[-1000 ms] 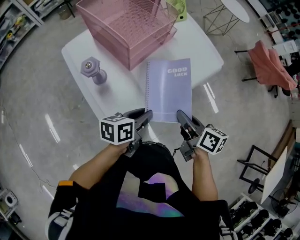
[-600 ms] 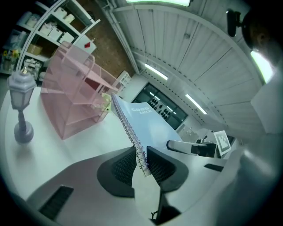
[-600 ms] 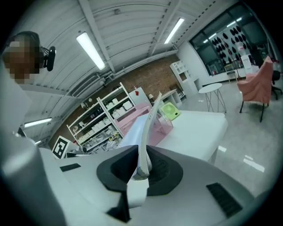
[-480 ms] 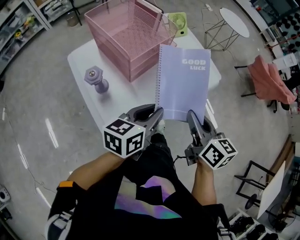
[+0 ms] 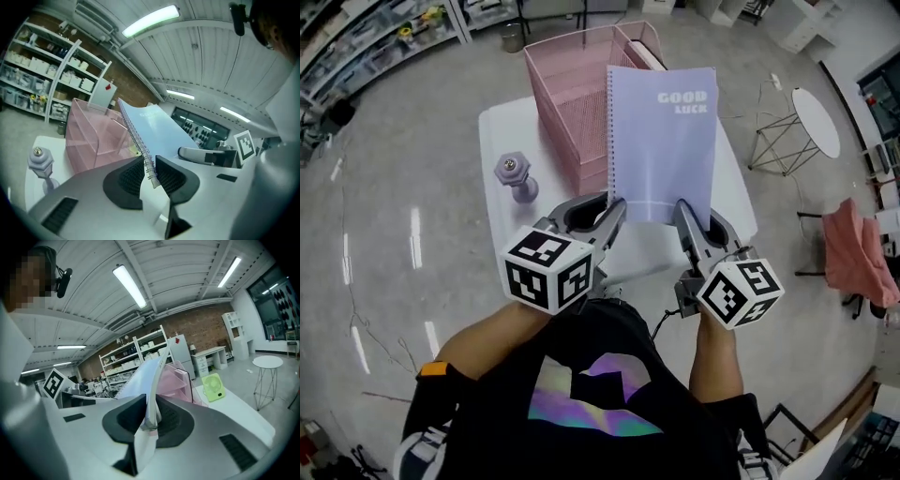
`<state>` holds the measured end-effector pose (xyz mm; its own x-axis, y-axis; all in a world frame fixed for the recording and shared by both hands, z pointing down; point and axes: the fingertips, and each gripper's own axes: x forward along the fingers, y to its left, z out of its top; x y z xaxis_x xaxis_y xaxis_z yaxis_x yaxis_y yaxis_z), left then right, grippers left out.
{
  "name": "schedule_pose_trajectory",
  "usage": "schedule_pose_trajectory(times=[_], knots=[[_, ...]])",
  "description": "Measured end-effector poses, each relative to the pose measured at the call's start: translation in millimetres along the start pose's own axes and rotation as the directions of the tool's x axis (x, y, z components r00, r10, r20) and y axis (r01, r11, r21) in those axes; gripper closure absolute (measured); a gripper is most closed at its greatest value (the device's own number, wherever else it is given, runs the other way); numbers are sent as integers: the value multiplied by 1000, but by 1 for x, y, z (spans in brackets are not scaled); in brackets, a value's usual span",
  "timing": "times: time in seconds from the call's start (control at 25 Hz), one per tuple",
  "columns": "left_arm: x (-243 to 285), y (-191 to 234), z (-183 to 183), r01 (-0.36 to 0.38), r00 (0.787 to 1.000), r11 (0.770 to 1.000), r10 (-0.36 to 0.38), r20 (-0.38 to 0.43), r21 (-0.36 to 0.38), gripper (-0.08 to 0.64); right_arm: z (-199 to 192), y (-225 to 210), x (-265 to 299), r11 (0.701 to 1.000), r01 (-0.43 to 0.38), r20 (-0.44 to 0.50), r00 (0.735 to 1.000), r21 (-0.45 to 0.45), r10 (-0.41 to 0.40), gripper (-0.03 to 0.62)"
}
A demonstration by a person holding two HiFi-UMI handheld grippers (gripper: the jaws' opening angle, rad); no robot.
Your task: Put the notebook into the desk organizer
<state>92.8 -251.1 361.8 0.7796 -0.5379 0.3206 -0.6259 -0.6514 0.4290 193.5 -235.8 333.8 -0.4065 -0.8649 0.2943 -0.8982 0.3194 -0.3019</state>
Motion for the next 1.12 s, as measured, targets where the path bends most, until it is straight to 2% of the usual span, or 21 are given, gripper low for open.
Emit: schedule_pose_trajectory(times=[0.2,0.4,0.56,0.64,0.76,0.96,1.12], knots=[[14,24,33,-161,987,987,161,25,27,479,32,-7,43,993,-83,-33,996,-81,81,534],[27,51,62,-315,949,949,314,29,20,476,54,-14,91,980,-159,-89,985,-122,148,531],[27,76,76,-404,915,915,404,-8,6,471,62,-8,129,971,-195,-143,974,-137,176,528],[28,85,81,-430,902,903,429,-37,-10,467,63,-6,146,968,-207,-171,968,-144,182,526],[33,91,87,-441,896,897,437,-73,-38,463,62,-6,164,967,-210,-206,962,-146,178,526],[43,103,86,-477,872,878,470,-138,-24,459,53,-10,181,971,-186,-251,957,-149,144,526],[49,109,83,-485,864,874,473,-173,-31,449,46,-15,193,975,-169,-281,952,-145,123,526]])
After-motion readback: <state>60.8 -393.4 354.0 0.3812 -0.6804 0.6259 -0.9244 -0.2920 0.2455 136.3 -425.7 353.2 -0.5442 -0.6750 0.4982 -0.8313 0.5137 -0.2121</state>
